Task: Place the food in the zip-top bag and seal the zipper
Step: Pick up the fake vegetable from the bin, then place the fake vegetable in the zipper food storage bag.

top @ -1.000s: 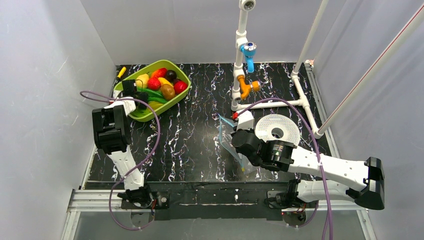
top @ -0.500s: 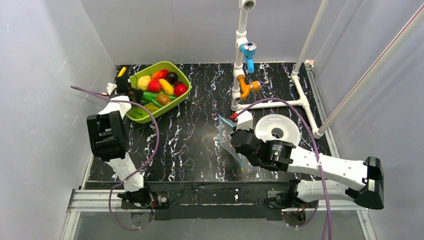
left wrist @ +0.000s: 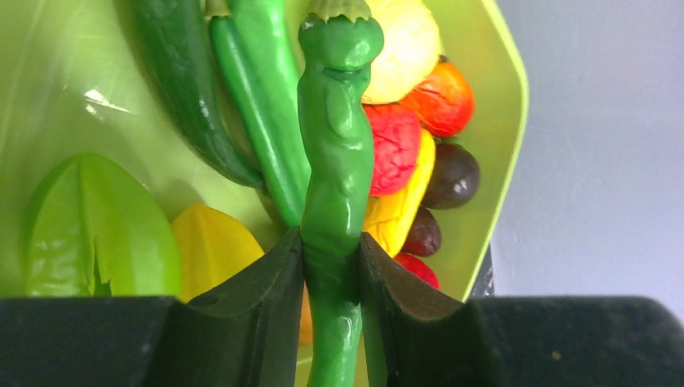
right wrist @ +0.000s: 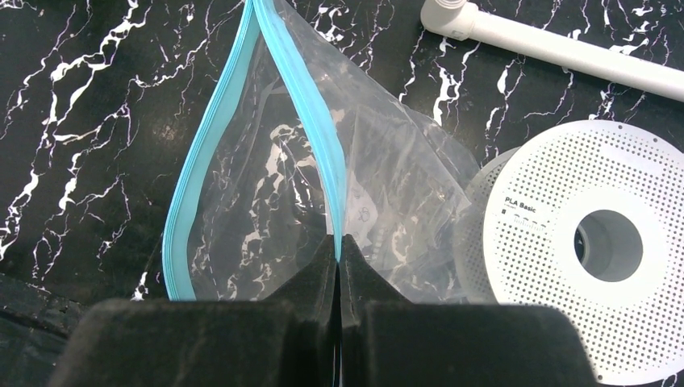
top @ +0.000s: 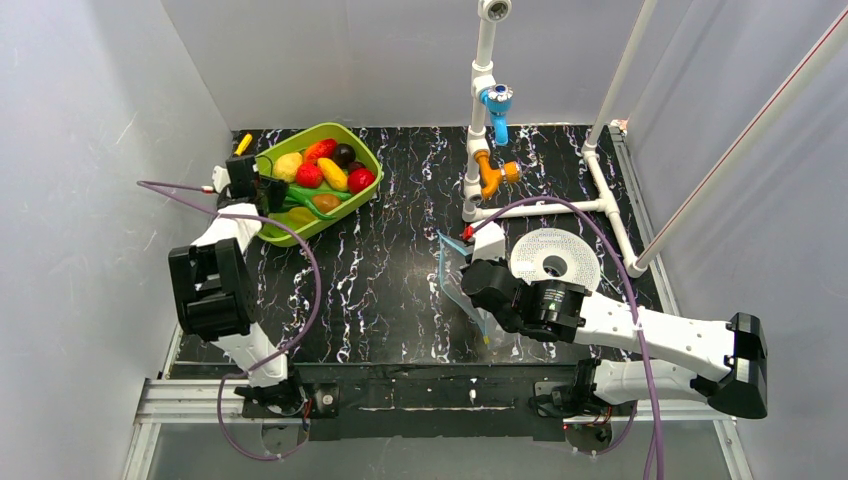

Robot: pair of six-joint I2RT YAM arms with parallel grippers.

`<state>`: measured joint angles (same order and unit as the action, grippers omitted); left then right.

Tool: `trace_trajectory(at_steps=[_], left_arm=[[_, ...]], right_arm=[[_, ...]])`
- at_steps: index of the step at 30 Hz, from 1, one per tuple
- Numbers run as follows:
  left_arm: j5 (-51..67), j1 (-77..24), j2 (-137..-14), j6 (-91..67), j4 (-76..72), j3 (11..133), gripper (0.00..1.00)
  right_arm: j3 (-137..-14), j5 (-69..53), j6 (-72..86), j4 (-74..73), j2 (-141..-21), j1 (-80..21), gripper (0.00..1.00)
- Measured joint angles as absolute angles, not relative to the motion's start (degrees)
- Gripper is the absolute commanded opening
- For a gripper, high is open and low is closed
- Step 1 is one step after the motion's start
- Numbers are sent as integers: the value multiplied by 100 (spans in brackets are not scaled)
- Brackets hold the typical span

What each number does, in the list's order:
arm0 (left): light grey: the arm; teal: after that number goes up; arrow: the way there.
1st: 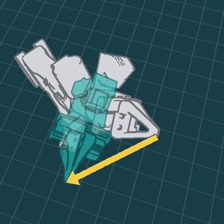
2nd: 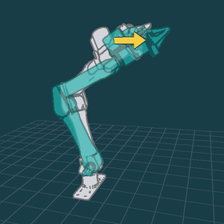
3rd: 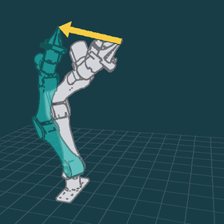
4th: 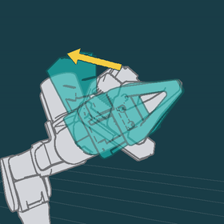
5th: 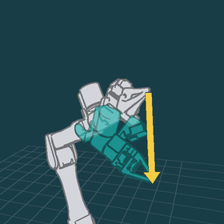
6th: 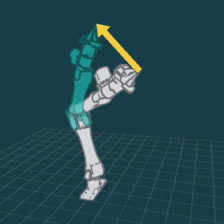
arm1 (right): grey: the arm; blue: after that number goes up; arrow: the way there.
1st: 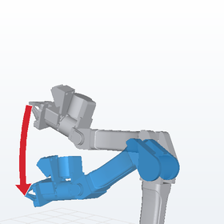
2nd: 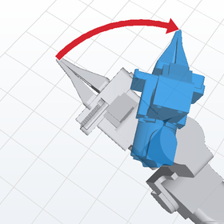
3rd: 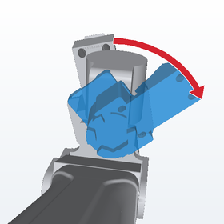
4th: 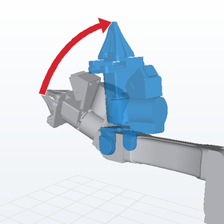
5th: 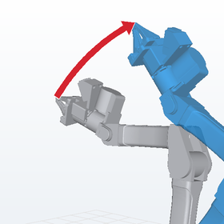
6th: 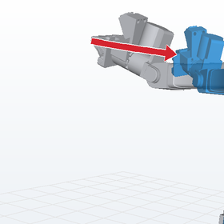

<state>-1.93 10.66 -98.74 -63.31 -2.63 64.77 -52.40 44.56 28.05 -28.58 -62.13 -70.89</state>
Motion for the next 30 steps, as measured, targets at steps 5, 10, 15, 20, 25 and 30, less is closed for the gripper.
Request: trace_trajectory(at_steps=[5, 10, 15, 20, 25, 30], left_arm=[[180, 1055, -8973, -6029, -913, 5986, 0], [934, 856, -7443, -6075, -2206, 5212, 0], [1841, 163, -6482, -6215, -3179, 4619, 0], [2624, -690, -5308, -5937, -3282, 4276, 0], [2602, -1151, -3695, -5817, -3774, 3857, 0], [2381, -1837, -3743, -5913, -4464, 3566, 0]], right_arm=[[-5273, 4298, 2808, -2856, -6241, -7089, 1], [-5629, 3977, 2827, -2851, -6488, -7074, 1], [-6062, 3465, 2923, -2827, -6692, -6934, 1], [-6401, 2991, 3046, -2788, -6858, -6757, 1], [-6486, 2630, 3181, -2635, -6897, -6659, 1], [-6779, 2290, 3330, -2554, -7190, -6635, 1]])
